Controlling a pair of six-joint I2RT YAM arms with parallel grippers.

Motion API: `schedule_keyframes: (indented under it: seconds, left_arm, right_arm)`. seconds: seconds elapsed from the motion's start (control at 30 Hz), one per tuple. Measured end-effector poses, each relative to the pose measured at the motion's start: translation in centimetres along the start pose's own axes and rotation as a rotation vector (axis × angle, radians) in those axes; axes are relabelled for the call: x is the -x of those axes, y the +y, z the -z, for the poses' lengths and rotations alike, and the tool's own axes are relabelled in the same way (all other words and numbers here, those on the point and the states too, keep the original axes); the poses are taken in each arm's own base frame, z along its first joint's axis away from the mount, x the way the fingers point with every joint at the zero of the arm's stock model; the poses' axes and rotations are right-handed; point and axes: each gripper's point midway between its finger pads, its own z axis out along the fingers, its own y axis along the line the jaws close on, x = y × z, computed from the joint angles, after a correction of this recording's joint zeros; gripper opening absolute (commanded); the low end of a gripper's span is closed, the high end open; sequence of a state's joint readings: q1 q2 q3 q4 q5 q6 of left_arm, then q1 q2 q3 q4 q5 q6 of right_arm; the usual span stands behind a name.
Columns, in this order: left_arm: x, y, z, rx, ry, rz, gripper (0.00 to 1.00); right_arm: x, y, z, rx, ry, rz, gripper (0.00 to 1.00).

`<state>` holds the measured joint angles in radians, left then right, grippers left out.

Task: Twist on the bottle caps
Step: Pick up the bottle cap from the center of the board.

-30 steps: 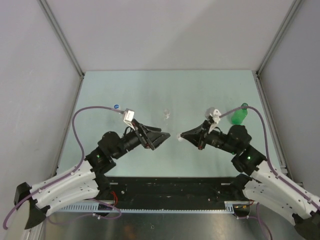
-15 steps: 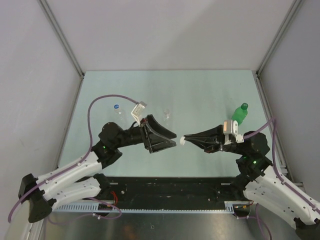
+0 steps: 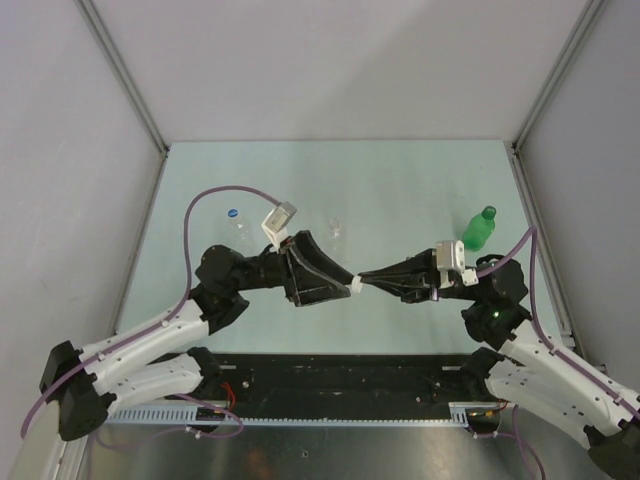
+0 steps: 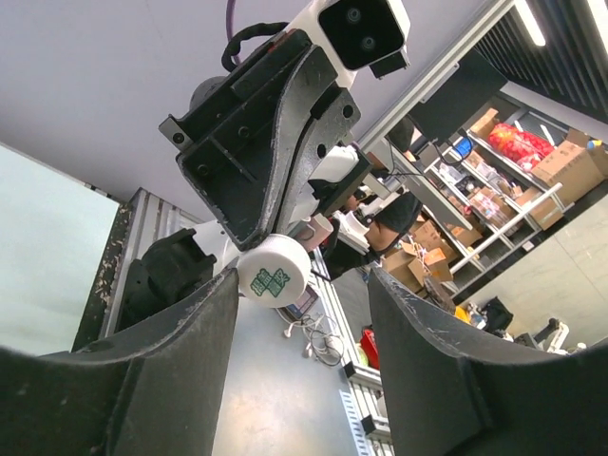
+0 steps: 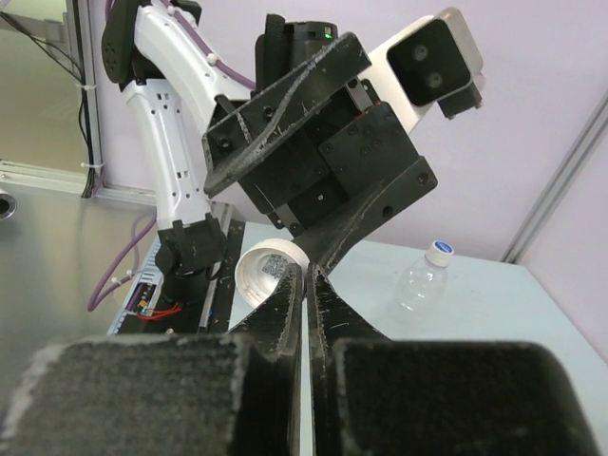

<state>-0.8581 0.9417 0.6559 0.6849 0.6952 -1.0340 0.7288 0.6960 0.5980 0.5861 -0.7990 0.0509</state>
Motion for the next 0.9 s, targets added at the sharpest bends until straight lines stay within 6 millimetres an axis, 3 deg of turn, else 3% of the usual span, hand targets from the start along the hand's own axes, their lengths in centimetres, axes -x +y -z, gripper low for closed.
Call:
schedule_keyframes:
  seconds: [0.43, 0.73, 0.9]
  left_arm:
    - [0.0, -0.4, -0.2, -0.046, 0.013, -0.011, 0.58]
    - [-0.9, 0.6, -0.4, -0.042, 0.053, 0.011, 0.57]
    - [-0.8, 0.3, -0.4, -0.051, 0.052, 0.003, 0.43]
  right_arm:
    - [0.8, 0.3, -0.5, 0.039, -0.04, 0.037, 0.0]
    - [0.4, 0.3, -0.8, 0.063, -0.043, 0.029, 0.0]
    - [0.4, 0.3, -0.8, 0.064, -0.043, 0.035, 0.0]
